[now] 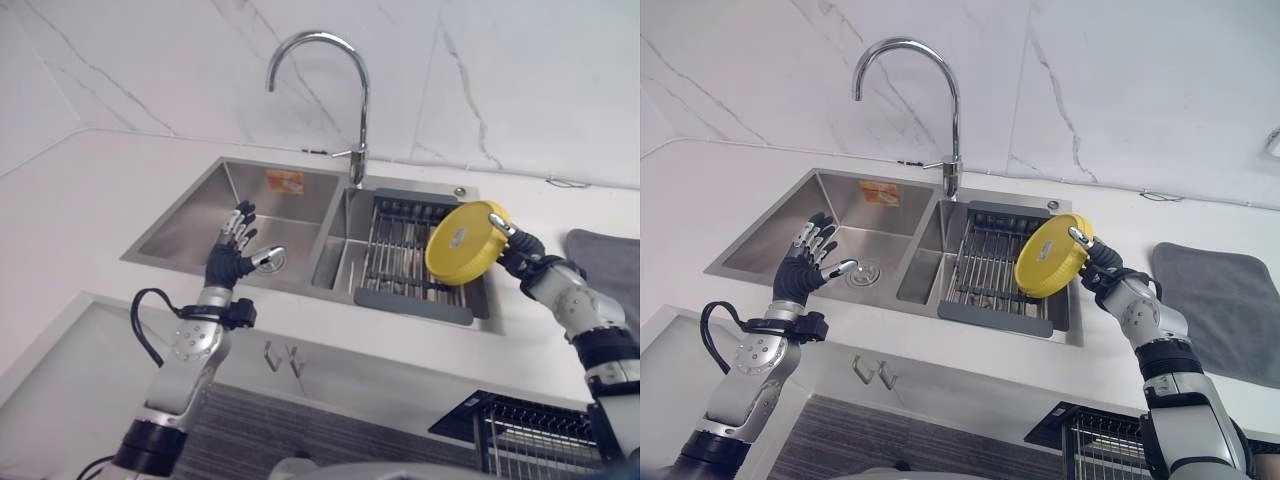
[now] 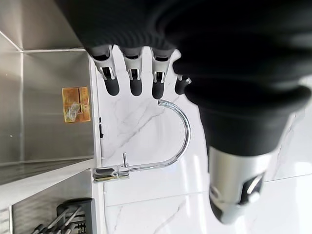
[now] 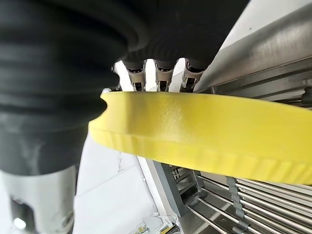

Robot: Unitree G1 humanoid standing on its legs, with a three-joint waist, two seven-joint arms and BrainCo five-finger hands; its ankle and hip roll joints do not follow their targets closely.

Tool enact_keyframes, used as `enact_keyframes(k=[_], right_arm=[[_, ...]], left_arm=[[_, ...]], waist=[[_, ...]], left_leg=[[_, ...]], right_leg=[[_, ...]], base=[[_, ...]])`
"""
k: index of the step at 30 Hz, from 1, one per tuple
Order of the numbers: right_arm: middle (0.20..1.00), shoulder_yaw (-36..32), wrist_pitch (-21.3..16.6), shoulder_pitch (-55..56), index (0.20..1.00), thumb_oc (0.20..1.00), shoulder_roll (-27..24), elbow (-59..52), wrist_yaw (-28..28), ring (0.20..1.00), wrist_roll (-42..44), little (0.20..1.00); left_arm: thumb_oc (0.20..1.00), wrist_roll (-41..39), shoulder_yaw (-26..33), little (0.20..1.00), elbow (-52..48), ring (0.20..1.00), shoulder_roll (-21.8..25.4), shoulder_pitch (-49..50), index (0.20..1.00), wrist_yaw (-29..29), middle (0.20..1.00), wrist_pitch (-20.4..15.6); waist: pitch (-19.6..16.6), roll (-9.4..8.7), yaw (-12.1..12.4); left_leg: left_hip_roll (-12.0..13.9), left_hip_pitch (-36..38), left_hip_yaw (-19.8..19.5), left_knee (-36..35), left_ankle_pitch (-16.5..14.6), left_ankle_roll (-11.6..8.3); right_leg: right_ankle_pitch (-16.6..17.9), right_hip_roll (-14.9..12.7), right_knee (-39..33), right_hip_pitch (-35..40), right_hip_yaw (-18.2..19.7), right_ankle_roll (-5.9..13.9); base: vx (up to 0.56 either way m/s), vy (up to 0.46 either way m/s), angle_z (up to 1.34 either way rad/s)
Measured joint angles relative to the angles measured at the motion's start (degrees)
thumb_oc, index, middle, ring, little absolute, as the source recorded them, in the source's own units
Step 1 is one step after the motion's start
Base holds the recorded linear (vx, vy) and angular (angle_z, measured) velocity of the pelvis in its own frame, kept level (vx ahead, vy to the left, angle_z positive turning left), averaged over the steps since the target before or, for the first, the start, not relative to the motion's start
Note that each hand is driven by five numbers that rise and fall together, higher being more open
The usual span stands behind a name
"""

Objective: Place the dishes in the dishwasher.

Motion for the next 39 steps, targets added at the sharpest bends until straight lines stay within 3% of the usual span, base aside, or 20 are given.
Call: enact_keyframes(k=[17, 19, 20, 21, 22, 26, 39], right_arm=[[1.0, 0.0, 0.85, -0.59, 1.0, 1.0, 0.03, 2.23, -0.21, 1.0, 0.02, 1.0], [0.762, 0.0, 0.85, -0.62, 0.762, 0.762, 0.03, 2.29, -0.36, 0.762, 0.01, 0.762], [0.561, 0.0, 0.85, -0.68, 0.561, 0.561, 0.03, 2.51, -0.39, 0.561, 0.0, 0.561], [0.529, 0.04, 0.87, -1.34, 0.529, 0.529, 0.03, 4.04, -0.38, 0.529, 0.0, 0.529], [0.2, 0.11, 1.33, -1.97, 0.2, 0.2, 0.0, 5.23, -0.64, 0.2, -0.05, 0.2], [0.2, 3.5, 2.84, -7.62, 0.2, 0.2, -0.35, 13.22, 0.04, 0.2, -3.77, 0.2], [0.2, 4.63, 3.02, -8.34, 0.2, 0.2, 1.83, 10.94, 0.66, 0.2, -1.0, 0.2]], left_arm=[[1.0, 0.0, -0.01, 1.0, 0.01, 1.0, 0.25, 0.0, 1.0, 0.16, 1.0, 0.57], [1.0, 0.0, -0.01, 1.0, 0.01, 1.0, 0.25, 0.0, 1.0, 0.39, 1.0, 0.58], [1.0, 0.0, -0.01, 1.0, 0.01, 1.0, 0.25, 0.0, 1.0, 0.5, 1.0, 0.59], [1.0, 0.0, -0.02, 1.0, 0.01, 1.0, 0.25, 0.0, 1.0, 0.51, 1.0, 0.61], [1.0, 0.0, -0.02, 1.0, 0.01, 1.0, 0.29, 0.0, 1.0, 0.53, 1.0, 0.72], [1.0, -0.96, -1.0, 1.0, 0.34, 1.0, 0.62, -0.21, 1.0, 0.52, 1.0, 0.98], [1.0, -2.17, -2.28, 1.0, 0.6, 1.0, 0.93, -0.32, 1.0, 0.46, 1.0, 1.26]], waist=[[0.15, -0.23, 0.18], [0.15, -0.23, 0.24], [0.15, -0.23, 0.26], [0.15, -0.22, 0.29], [0.18, -0.18, 0.33], [0.36, -0.29, 1.44], [0.45, -0.14, 2.27]], left_leg=[[-0.01, 0.01, -0.02, 0.0, 0.0, 0.0], [0.0, 0.01, -0.04, 0.0, 0.01, -0.01], [0.0, 0.02, -0.06, 0.0, 0.01, -0.01], [0.0, 0.01, -0.09, 0.0, 0.01, -0.01], [-0.01, 0.02, -0.13, 0.0, 0.01, -0.01], [-0.12, 0.13, -0.94, 0.0, 0.03, -0.05], [-0.33, 0.1, -1.06, 0.0, 0.03, -0.04]], right_leg=[[-0.03, 0.01, 0.0, 0.04, -0.04, 0.01], [-0.03, 0.01, 0.0, 0.05, -0.05, 0.01], [-0.03, 0.01, 0.0, 0.08, -0.08, 0.01], [-0.04, 0.0, 0.0, 0.1, -0.11, 0.0], [-0.06, -0.01, 0.0, 0.15, -0.18, 0.01], [-0.3, -0.08, -0.01, 0.71, -0.9, 0.12], [-0.36, -0.11, 0.0, 0.72, -0.96, 0.18]], base=[[0.0, 0.0, 0.0], [0.0, 0.0, 0.0], [0.0, 0.0, 0.0], [0.0, 0.0, 0.0], [-0.02, 0.015, 0.03], [-0.01, 0.015, 0.09], [0.0, 0.007, 0.01]])
